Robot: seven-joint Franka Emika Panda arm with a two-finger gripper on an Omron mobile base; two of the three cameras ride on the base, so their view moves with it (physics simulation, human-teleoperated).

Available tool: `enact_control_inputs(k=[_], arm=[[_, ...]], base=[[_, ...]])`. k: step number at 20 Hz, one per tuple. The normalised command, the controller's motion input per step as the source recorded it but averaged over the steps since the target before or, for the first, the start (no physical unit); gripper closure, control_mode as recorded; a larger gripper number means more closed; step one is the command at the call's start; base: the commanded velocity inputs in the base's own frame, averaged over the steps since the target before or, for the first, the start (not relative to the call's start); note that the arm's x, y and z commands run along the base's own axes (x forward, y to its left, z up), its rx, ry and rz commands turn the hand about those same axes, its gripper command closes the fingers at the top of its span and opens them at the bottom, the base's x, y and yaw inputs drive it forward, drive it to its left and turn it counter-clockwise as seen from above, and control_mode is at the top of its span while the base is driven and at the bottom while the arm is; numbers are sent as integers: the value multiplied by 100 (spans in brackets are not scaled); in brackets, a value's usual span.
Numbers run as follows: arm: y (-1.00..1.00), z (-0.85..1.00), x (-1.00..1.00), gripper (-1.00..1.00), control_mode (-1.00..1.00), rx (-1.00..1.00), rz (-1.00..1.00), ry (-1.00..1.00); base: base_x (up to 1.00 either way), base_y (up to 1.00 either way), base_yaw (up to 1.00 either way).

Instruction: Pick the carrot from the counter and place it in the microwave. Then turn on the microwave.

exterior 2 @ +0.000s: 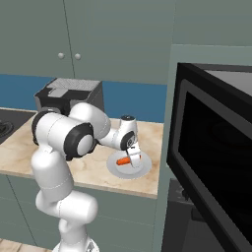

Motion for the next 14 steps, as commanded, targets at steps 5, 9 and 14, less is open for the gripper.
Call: enact_control_inputs(k=[5,9,14], arm=[[0,0,0,100,-100,0,0,0],[0,10,0,100,-100,0,0,-1],[0,21,-14,100,-100,0,0,-3]], base=[[0,0,0],[0,0,0],[0,0,0]])
